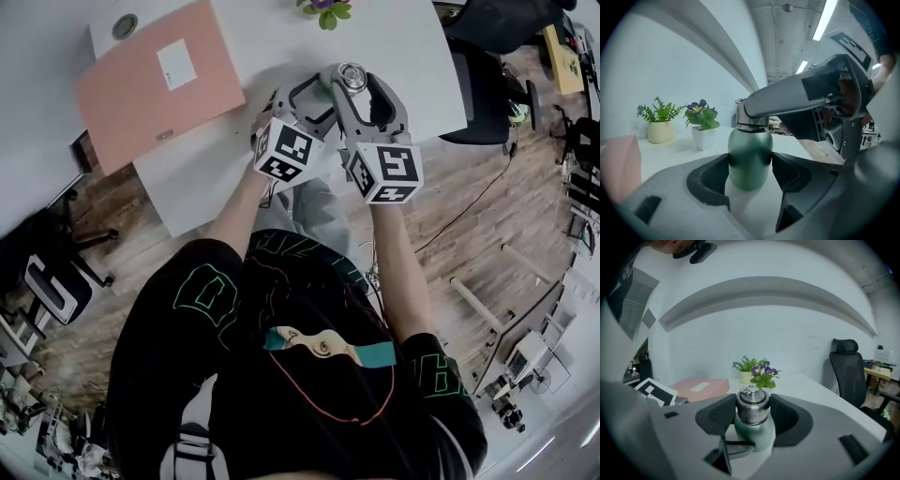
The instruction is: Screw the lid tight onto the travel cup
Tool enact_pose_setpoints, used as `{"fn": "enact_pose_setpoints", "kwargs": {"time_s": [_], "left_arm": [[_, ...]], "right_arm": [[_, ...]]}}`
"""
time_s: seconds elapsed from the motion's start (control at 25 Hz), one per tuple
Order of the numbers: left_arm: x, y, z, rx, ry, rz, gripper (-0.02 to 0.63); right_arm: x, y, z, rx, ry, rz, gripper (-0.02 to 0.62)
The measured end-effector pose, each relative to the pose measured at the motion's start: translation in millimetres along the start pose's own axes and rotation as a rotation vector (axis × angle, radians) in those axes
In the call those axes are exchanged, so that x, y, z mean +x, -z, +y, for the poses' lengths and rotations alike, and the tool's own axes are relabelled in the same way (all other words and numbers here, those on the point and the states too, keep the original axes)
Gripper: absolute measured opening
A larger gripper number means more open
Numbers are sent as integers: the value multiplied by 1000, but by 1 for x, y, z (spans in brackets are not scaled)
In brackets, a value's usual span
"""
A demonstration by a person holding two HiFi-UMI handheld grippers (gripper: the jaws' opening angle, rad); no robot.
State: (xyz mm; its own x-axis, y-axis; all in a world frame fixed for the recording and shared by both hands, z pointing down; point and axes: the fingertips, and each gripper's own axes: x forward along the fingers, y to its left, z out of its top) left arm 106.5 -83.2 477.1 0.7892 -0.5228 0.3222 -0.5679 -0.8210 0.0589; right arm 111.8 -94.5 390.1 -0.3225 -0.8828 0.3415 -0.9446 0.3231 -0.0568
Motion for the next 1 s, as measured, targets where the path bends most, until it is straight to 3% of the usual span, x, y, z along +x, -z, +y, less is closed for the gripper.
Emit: {"fn": "enact_pose_setpoints", "kwargs": {"time_s": [0.24,0.36,1.0], "left_arm": [[0,0,-1,-4,3,1,299],[0,1,0,-4,6,6,298],[-2,3,-1,-4,17,13,298]], "right_arm": [[0,0,1,-19,24,2,238],[0,0,5,-54,-37,12,267],[-8,-7,2,-198,-388,42,261]]}}
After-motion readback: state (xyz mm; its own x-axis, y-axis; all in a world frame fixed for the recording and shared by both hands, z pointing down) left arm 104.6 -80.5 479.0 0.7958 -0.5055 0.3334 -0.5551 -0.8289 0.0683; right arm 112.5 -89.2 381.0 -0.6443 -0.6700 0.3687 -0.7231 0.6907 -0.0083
